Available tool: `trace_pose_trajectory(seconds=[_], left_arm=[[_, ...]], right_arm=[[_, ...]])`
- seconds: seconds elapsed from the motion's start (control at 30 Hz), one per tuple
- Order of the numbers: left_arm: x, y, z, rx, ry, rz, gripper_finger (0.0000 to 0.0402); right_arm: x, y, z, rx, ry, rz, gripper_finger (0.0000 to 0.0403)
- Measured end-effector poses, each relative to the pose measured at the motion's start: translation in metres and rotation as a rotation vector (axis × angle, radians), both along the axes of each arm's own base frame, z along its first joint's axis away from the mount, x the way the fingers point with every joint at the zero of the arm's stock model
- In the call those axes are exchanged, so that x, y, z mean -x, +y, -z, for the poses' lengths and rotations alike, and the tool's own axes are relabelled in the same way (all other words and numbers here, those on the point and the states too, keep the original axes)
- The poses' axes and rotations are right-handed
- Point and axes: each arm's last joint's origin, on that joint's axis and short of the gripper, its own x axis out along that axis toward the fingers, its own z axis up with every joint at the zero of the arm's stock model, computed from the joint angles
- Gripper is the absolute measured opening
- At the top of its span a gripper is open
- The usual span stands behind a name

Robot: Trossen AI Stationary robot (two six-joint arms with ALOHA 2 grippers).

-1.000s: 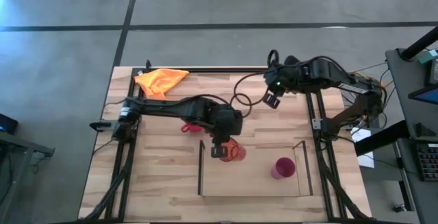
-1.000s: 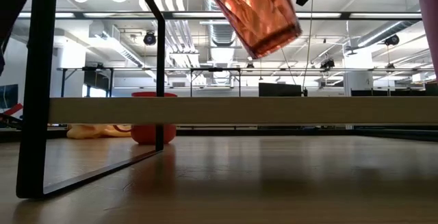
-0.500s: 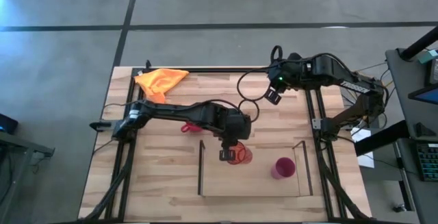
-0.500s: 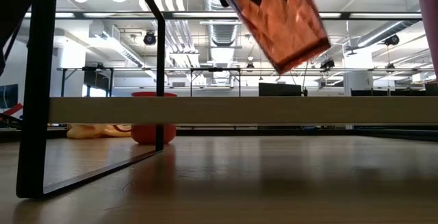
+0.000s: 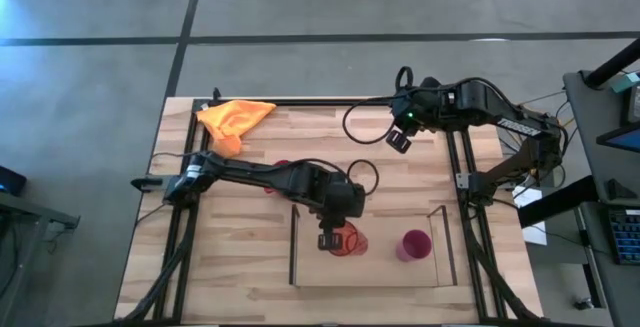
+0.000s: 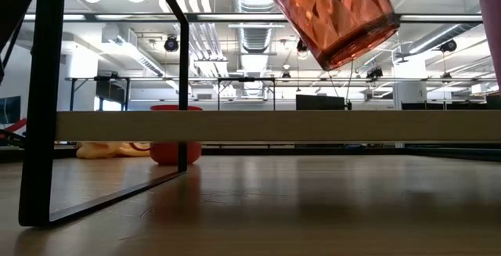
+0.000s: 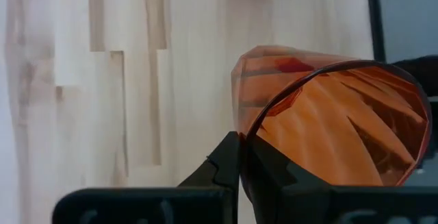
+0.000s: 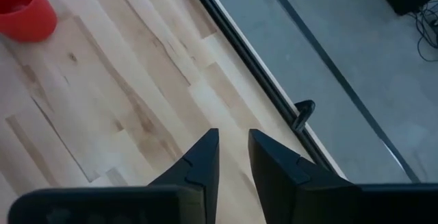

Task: Stack small to large cups/mugs on shelf
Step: Put the brown water glass on the shelf

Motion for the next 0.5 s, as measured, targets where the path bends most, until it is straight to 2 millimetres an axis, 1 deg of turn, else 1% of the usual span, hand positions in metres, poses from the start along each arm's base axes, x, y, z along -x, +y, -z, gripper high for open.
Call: trace_pose_trajectory(seconds=[0.1, 0.23, 0.33, 0.43, 0.5], left_arm=[[0.001, -0.004, 0.001, 0.029, 0.012, -0.046, 0.0000], [-0.002, -0.006, 0.009, 0.067, 0.042, -0.126, 0.0000], [-0.010, -0.008, 0.020, 0.085, 0.051, -0.173, 0.0000], [-0.010, -0.008, 0.033, 0.066, 0.092, -0.184, 0.0000], [-0.010, -0.008, 0.036, 0.074, 0.103, -0.217, 0.0000]], right_arm=[[0.000, 0.000, 0.000, -0.003, -0.004, 0.006, 0.0074], [0.000, 0.000, 0.000, -0.007, -0.007, 0.011, 0.0079], [0.000, 0.000, 0.000, -0.011, -0.012, 0.020, 0.0082], [0.000, 0.000, 0.000, -0.012, -0.010, 0.020, 0.0081], [0.000, 0.000, 0.000, -0.012, -0.010, 0.020, 0.0078]])
